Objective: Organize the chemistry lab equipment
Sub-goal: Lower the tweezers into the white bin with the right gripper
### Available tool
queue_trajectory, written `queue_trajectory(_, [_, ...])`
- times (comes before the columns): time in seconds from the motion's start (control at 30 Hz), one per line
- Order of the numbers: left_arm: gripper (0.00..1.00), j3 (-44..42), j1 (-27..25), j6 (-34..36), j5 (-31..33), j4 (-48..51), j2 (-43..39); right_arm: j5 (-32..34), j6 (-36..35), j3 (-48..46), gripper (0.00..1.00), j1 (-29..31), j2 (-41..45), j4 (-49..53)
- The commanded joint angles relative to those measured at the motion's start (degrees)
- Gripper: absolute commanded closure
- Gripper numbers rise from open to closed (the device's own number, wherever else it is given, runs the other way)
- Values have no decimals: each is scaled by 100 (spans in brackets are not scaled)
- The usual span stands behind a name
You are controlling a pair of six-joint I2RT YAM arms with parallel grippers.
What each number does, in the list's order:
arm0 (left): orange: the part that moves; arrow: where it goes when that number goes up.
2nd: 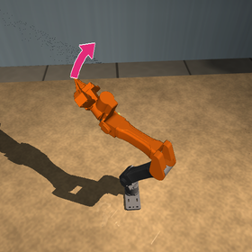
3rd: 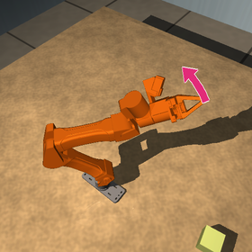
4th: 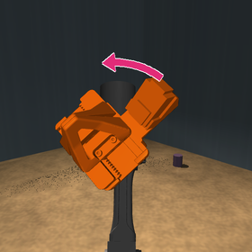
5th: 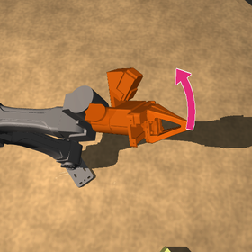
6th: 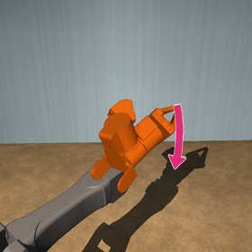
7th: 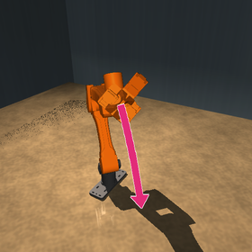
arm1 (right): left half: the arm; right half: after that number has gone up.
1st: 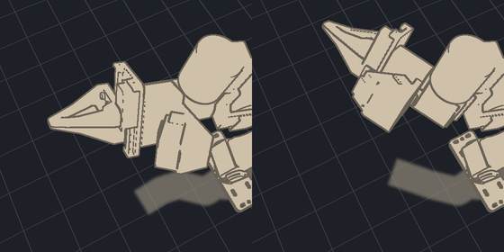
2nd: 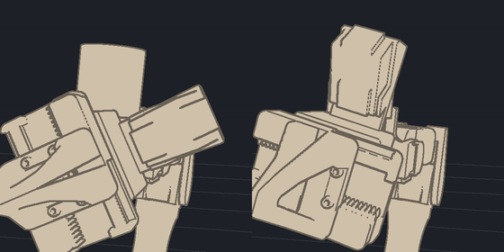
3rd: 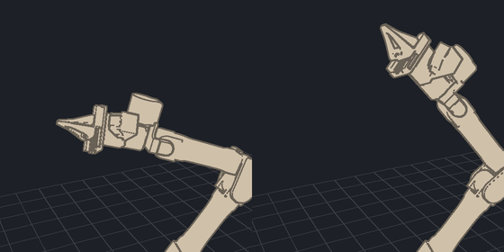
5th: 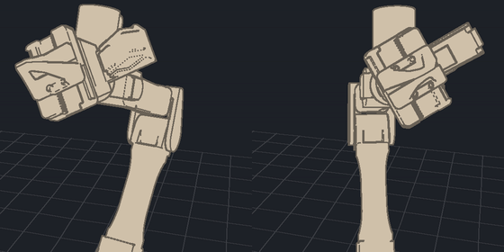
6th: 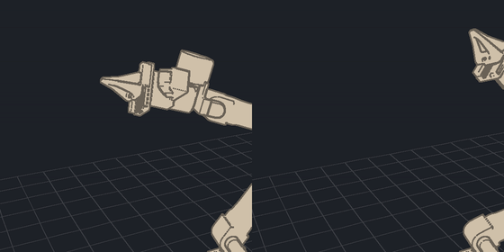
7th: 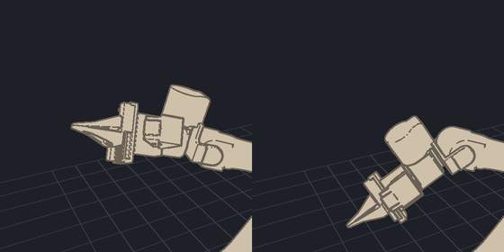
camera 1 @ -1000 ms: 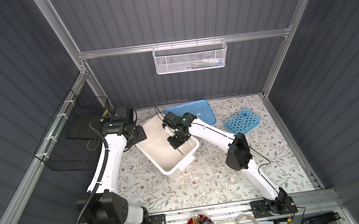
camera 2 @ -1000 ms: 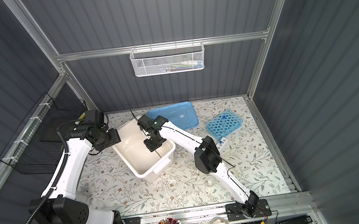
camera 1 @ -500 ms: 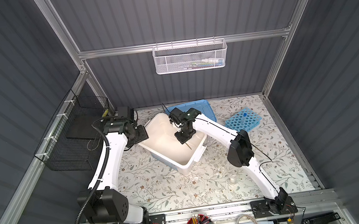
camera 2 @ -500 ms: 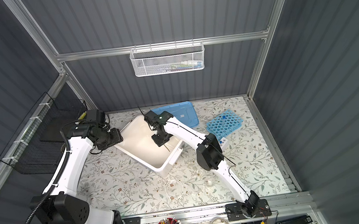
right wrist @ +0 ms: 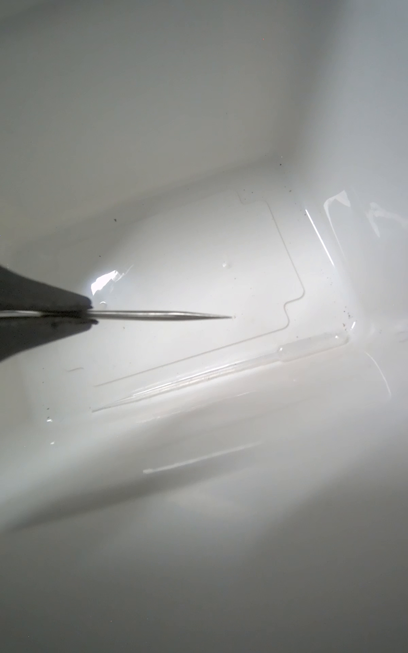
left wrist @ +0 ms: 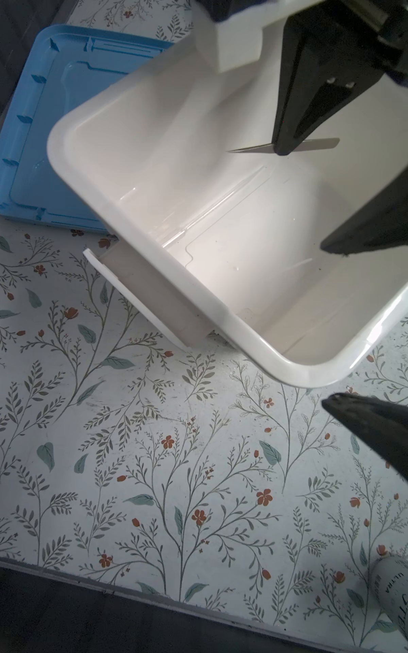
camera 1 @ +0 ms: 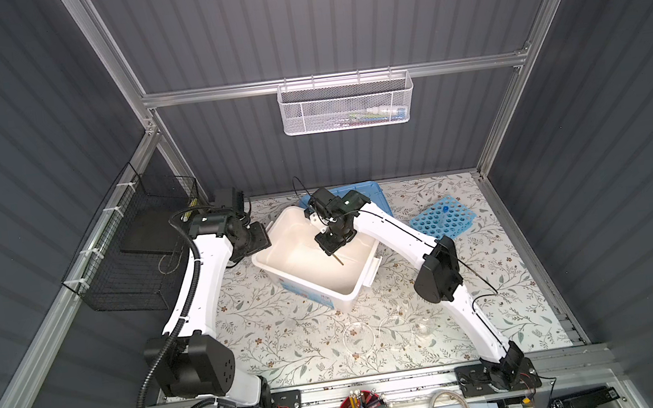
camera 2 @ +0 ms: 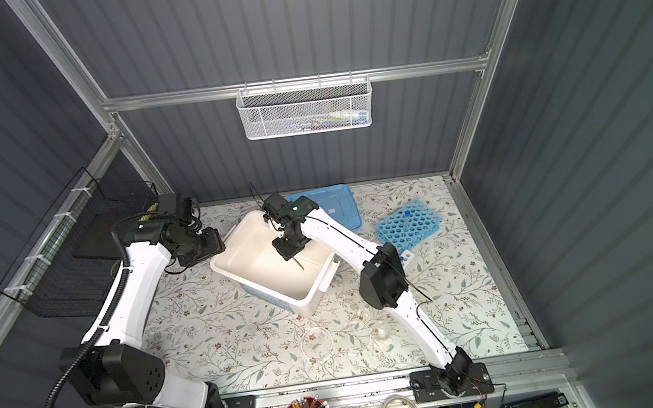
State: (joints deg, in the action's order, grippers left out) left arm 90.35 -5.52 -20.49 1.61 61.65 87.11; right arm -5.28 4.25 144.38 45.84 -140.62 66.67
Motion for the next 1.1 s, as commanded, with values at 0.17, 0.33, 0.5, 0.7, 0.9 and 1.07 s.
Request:
queue_trajectory(0.17, [36,84,33,96,-12,32,39,-26,-466,-86,100,76,-307,-352])
queue_trajectory(0.33, [36,153,33,145,69,91,76,67,-708,-85,100,91,-428,-605])
queue_trajectory(0.5, [37,138,33,136,110,104,91,-3,-925,-151,100,91,-636,-716])
queue_trajectory(0.7, [37,113,33,99,282,101,54,313,-1364,-386,100,91,-662,-823])
queue_trajectory(0.9, [37,175,33,85,292,123,84,690,-1704,-575,100,98,-647,-1034])
queue_trajectory(1.07, [37,351,33,137,316,163,216,977,-2035,-673,100,117,-647,-1257])
